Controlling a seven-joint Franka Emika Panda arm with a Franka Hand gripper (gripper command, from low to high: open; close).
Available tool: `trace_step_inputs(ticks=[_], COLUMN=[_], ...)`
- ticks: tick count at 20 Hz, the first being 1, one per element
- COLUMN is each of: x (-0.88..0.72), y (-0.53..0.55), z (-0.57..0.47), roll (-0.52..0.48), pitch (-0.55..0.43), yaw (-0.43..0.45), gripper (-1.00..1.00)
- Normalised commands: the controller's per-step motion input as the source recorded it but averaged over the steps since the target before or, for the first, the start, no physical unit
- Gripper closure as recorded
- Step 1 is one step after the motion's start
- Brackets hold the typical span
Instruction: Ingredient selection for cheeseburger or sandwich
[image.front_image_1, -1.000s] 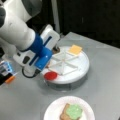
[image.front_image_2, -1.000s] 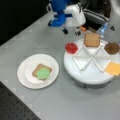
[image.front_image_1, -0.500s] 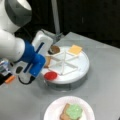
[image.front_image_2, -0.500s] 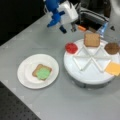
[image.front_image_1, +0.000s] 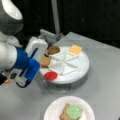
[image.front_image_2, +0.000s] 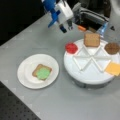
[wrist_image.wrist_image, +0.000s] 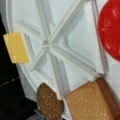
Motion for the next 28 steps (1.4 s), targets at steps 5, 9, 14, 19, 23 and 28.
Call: trace_step_inputs(ticks=[5, 9, 14, 19, 23, 28], x=[0.18, 0.24, 0.28, 0.28, 0.30, 0.34], y=[-0.49, -0.51, -0.50, -0.47, -0.39, -0.32], z=[-0.16, -0.24, -0.22, -0.19, -0.26, -0.24], roll=[0.525, 0.514, 0.534, 0.593, 0.523, 0.398], pitch=[-0.048, -0.079, -0.073, -0.106, -0.148, -0.118], yaw=[0.224, 0.232, 0.257, 0.261, 0.253, 0.225], gripper=[-1.00, -1.00, -1.00, -1.00, -1.00, -1.00])
